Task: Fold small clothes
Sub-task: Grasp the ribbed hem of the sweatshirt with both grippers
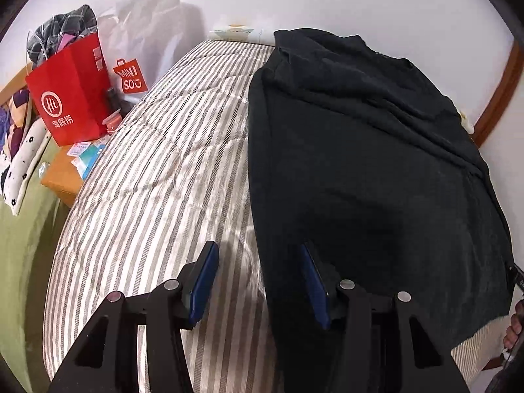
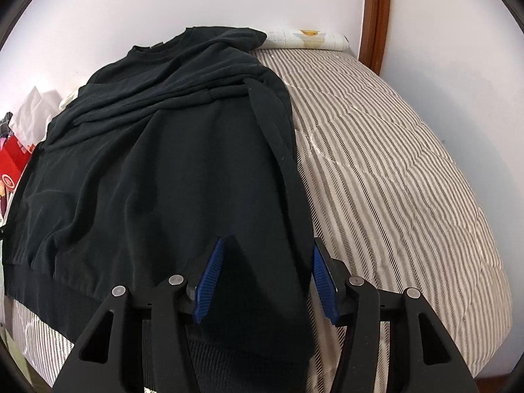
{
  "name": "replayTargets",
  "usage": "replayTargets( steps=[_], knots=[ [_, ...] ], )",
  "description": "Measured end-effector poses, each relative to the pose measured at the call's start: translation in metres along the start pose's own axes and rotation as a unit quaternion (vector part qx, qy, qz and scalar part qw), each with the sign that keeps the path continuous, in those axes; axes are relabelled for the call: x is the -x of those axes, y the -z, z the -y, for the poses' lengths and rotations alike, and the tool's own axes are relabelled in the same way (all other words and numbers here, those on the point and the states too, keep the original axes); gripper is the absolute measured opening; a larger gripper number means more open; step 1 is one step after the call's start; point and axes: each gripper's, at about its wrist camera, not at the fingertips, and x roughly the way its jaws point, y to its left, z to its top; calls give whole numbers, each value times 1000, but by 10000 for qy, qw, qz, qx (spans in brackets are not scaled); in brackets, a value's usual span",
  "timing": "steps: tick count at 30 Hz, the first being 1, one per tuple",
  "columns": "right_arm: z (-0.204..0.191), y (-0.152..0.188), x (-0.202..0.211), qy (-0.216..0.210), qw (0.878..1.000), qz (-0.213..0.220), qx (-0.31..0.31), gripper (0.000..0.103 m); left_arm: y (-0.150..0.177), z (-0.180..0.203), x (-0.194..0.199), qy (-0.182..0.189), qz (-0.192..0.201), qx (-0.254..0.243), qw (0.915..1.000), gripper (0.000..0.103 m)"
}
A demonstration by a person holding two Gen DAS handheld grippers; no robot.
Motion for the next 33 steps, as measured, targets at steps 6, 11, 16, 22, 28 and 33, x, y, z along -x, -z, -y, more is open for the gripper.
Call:
replayTargets(
  steps=[6,11,16,22,28,33],
  knots=[
    [0,-2,-4,0,9999,44,-136,53,15,11,6,14,23,-218,9998,48],
    [-3,-7,-9,104,9997,110,-195,51,23,18,9,-105,135,-239,9996,47],
    [-13,-6,-5,-64,9997,209,142,9,23,23,11,112,130,-151,9997,8],
    [-3,-3,16,-297,9987,396,97,8,25,27,28,131,322,-201,9992,6],
    [-2,9,52,-399,9971,623,200,8,30,20,58,384,554,-203,9975,6],
    [0,21,73,-425,9962,726,224,8,35,15,71,546,647,-202,9962,6]
  ],
)
